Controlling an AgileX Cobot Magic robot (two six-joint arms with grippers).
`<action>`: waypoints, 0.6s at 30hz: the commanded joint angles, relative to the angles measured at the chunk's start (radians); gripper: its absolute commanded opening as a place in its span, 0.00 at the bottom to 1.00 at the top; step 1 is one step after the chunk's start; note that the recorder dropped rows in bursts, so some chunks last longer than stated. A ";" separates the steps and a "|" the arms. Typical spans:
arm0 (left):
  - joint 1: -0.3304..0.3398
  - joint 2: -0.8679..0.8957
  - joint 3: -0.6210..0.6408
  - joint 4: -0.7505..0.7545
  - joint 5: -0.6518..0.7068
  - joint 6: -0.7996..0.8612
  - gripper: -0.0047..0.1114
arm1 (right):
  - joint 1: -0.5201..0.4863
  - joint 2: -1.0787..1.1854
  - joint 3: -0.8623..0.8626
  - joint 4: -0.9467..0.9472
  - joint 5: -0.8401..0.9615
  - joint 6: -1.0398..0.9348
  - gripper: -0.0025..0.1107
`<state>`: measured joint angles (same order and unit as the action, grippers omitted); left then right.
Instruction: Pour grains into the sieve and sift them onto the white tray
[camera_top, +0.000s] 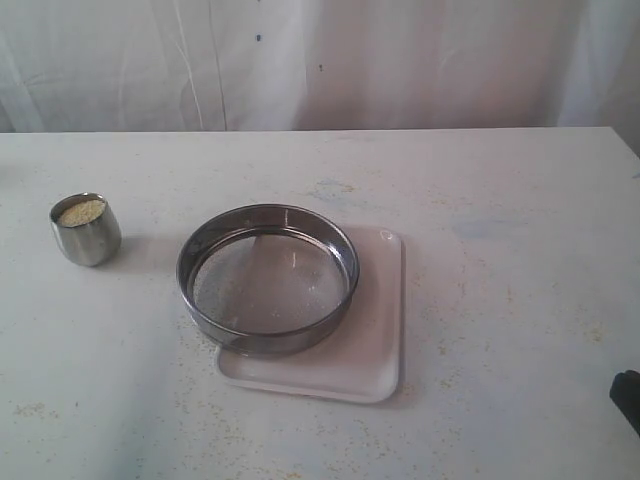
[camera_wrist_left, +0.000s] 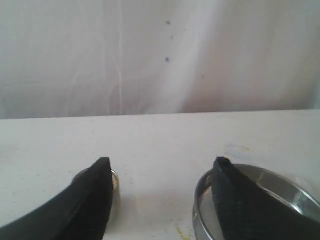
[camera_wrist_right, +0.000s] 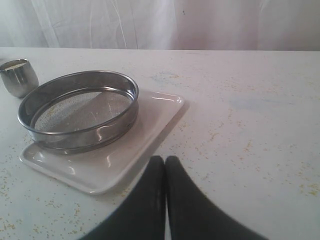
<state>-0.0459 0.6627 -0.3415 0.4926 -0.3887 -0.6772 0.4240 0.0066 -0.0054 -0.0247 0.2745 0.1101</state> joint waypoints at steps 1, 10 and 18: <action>0.003 0.193 0.048 -0.124 -0.282 0.198 0.57 | -0.005 -0.007 0.005 -0.003 -0.014 -0.001 0.02; 0.003 0.412 0.048 -0.274 -0.360 0.347 0.57 | -0.005 -0.007 0.005 -0.003 -0.012 -0.001 0.02; 0.003 0.587 0.048 -0.264 -0.487 0.367 0.57 | -0.005 -0.007 0.005 -0.003 -0.014 -0.001 0.02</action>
<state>-0.0459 1.2103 -0.2983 0.2272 -0.8102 -0.3161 0.4240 0.0066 -0.0054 -0.0247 0.2745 0.1101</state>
